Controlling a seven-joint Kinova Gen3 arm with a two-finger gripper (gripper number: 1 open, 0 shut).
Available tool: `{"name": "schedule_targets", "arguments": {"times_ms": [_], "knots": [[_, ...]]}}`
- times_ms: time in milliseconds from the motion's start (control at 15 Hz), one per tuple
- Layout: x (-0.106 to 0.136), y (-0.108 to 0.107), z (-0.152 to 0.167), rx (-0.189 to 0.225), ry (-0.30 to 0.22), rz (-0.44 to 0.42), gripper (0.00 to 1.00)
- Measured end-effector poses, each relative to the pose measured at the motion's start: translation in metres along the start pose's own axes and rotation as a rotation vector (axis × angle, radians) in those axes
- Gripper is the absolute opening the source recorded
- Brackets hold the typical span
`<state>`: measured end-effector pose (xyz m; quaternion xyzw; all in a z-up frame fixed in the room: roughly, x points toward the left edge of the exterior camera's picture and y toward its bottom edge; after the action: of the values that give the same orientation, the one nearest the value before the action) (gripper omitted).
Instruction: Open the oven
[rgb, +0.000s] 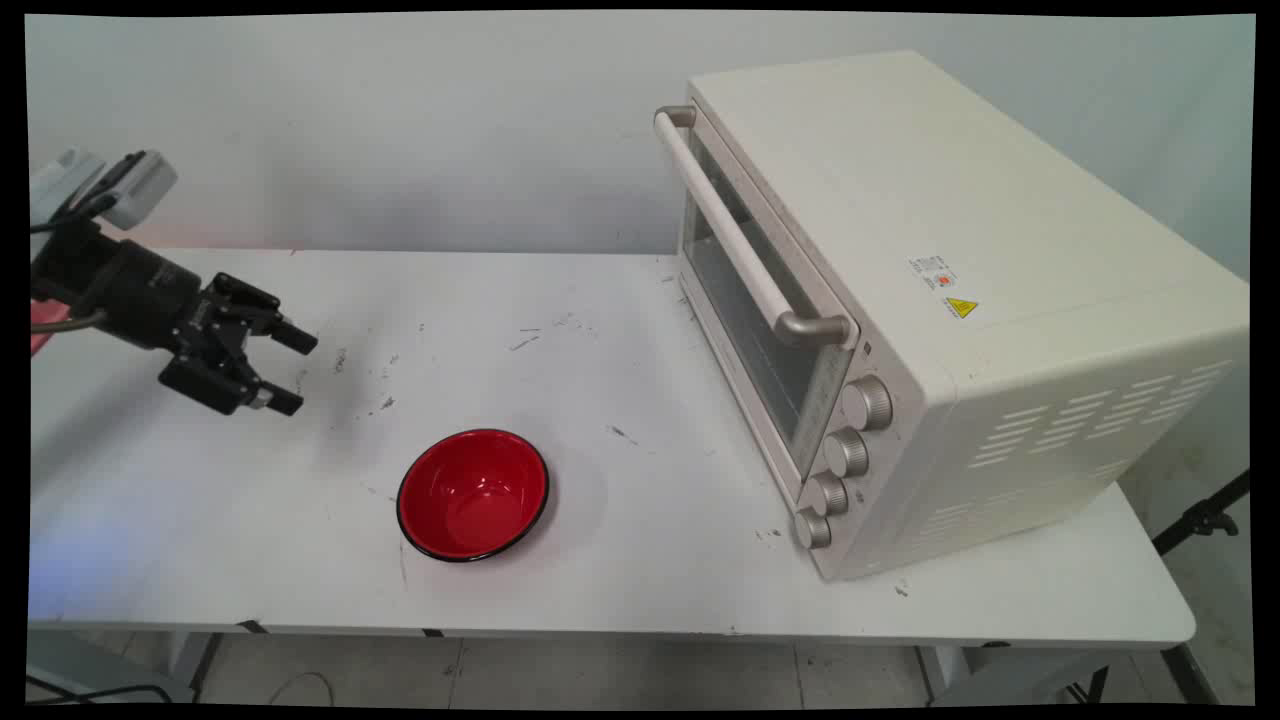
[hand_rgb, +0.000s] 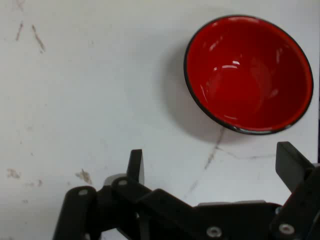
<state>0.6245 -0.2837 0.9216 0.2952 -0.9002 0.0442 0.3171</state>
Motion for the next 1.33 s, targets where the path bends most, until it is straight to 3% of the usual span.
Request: {"name": "schedule_targets", "arguments": {"times_ms": [333, 1333], "knots": [[0.033, -0.001, 0.009, 0.035, 0.031, 0.015, 1.0], [0.199, 0.014, 0.038, 0.127, 0.136, 0.099, 1.0]]}}
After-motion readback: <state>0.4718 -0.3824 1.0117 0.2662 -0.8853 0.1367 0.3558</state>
